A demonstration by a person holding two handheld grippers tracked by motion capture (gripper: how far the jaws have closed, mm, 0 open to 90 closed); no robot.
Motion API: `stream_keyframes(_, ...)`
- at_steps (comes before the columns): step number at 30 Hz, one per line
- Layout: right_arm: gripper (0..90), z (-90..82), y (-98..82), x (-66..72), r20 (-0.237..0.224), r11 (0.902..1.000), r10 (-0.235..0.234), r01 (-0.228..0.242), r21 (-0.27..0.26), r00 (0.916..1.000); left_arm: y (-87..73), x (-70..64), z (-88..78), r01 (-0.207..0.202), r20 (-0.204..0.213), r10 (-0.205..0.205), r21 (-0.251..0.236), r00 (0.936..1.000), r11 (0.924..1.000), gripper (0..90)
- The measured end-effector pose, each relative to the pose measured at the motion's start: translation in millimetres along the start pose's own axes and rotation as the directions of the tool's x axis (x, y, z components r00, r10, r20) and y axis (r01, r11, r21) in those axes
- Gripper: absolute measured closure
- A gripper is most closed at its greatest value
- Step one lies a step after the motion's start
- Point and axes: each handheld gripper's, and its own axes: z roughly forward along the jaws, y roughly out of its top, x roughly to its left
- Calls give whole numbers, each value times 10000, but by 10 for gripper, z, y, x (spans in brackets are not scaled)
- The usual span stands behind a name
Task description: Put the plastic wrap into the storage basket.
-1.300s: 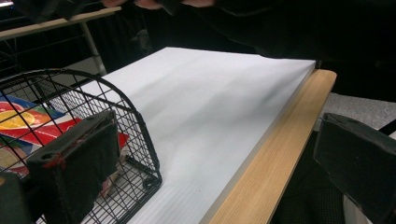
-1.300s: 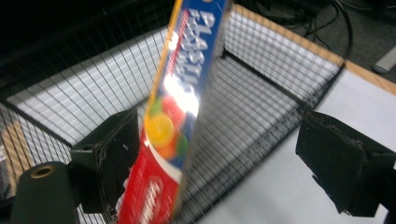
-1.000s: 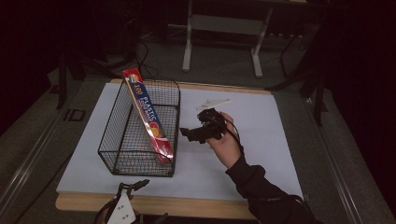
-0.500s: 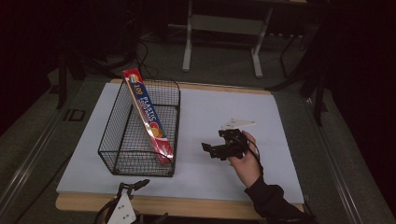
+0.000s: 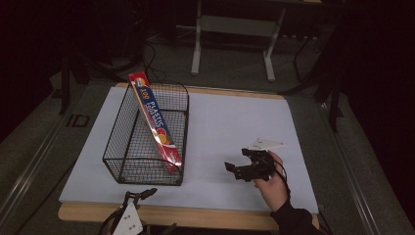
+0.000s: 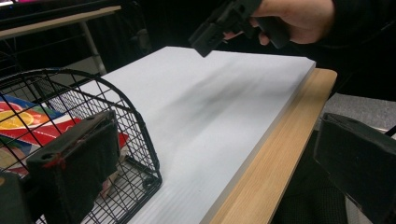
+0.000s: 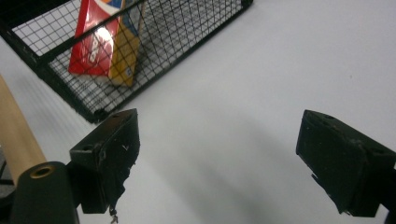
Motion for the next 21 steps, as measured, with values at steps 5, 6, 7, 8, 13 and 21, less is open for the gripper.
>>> stream_keyframes(5, 134, -72, -112, -9, 248, 10000, -32, 33, -14, 9997, 0, 0, 1, 2, 8, -2, 0, 10000, 10000, 9)
stream_keyframes(6, 134, -85, -132, -12, 289, 10000, -62, 63, -52, 9996, 0, 1, 1, 8, 6, -8, 1, 10000, 10000, 10)
stream_keyframes(7, 134, -103, -154, -13, 351, 10000, -66, 68, -61, 9994, 0, 2, 1, 10, 12, -10, 7, 10000, 10000, 10)
stream_keyframes(8, 134, -121, -175, -16, 434, 9999, -80, 83, -68, 9990, 0, 1, 2, 5, 14, -5, 1, 10000, 10000, 9)
stream_keyframes(13, 134, -224, -274, -57, 553, 9996, -123, 138, -258, 9984, 1, 0, 2, -2, 18, 2, -2, 10000, 10000, 9)
stream_keyframes(21, 135, -237, -392, -102, 1066, 9972, -665, 698, -269, 9921, 1, -2, 8, -21, 73, 21, 33, 10000, 10000, 10)
